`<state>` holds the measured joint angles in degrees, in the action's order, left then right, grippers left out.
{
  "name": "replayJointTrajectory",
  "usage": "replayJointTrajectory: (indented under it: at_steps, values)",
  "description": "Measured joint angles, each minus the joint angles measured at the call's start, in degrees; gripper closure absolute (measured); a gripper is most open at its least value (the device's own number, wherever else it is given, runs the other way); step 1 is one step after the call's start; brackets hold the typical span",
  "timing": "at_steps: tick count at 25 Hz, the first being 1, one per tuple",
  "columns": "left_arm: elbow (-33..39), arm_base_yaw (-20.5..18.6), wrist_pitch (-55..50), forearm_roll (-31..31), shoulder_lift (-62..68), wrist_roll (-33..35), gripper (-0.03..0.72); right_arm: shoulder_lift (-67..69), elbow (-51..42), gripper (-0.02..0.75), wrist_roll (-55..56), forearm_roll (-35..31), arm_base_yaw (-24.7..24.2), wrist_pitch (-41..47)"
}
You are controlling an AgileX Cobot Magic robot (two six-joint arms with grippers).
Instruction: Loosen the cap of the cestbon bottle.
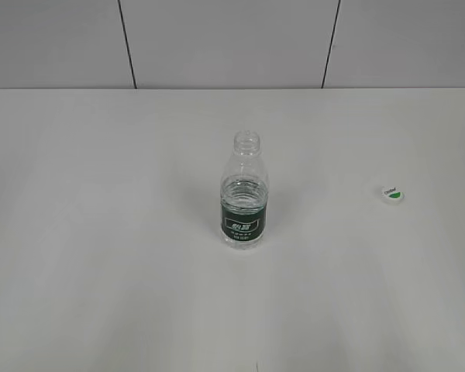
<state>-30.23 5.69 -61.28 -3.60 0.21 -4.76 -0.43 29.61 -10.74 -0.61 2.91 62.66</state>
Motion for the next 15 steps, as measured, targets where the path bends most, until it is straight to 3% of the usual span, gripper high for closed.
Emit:
replayJointTrajectory:
  at_steps: [9,15]
  values:
    - [0.0,-0.31,0.0,0.84,-0.57,0.0,0.249,0.0,0.0,0.234,0.0,0.0,0.0,0.0]
    - [0.0,-4.35,0.0,0.79,-0.57,0.0,0.249,0.0,0.0,0.231,0.0,0.0,0.0,0.0]
